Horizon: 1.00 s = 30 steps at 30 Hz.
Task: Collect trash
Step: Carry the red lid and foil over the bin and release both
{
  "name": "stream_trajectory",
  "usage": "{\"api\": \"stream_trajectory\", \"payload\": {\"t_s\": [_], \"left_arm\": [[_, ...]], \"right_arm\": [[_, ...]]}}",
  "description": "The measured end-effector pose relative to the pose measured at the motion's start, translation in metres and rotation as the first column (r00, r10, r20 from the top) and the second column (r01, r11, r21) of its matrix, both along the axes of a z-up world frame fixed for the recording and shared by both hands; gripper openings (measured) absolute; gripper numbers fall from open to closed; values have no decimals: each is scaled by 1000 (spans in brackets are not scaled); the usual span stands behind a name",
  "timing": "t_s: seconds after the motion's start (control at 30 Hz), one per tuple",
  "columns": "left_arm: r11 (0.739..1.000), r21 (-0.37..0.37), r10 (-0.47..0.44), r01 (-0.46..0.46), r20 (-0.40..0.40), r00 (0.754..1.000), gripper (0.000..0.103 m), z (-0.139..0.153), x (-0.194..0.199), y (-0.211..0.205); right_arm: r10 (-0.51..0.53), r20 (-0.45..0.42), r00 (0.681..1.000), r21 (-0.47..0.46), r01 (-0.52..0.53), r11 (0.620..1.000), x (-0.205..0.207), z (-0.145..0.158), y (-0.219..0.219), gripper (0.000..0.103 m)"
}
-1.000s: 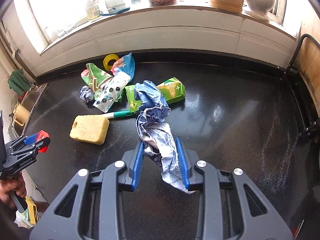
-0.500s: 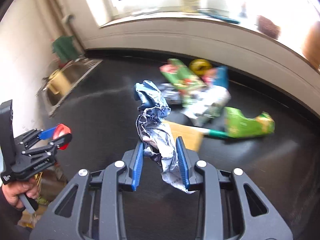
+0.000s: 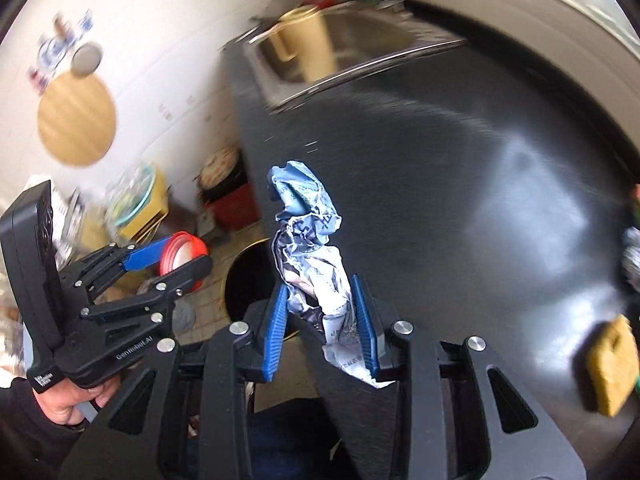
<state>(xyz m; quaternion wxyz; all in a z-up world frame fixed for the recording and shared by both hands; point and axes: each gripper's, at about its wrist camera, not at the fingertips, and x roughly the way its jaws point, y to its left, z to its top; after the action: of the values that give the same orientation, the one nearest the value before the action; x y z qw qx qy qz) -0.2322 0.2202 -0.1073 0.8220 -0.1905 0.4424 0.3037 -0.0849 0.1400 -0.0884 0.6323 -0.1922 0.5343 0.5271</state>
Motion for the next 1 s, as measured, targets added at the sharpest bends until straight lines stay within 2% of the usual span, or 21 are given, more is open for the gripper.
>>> {"api": "stream_trajectory", "payload": {"t_s": [0.17,0.4,0.6,0.9,0.93,0.97,1.0], "left_arm": [[995,-44,90,-90,-3,996,49,-26,-52,26],[986,-105,133,-133,-12,991,49,-70,-77,54],[982,-127,138,-138,-12,990,49,-87,-85,67],[979,-153,137,-137,-7,990,49,-97,-86,76],[978,-155,138,-138,-9,990,51,-98,-86,77],[978,-157,138,-138,-8,990,58,-99,-86,78],[977,-161,141,-140,-7,990,64,-99,-86,78]], "right_arm": [[120,-56,991,-29,-122,992,-47,-22,62,32],[199,-72,977,-99,-206,974,-86,-58,117,33],[240,-67,969,-159,-247,956,-100,-81,138,33],[249,-61,967,-172,-256,951,-105,-89,154,34],[251,-55,966,-175,-257,951,-105,-89,155,34],[253,-58,966,-173,-259,950,-105,-89,156,37],[255,-61,965,-176,-262,949,-105,-89,157,47]]}}
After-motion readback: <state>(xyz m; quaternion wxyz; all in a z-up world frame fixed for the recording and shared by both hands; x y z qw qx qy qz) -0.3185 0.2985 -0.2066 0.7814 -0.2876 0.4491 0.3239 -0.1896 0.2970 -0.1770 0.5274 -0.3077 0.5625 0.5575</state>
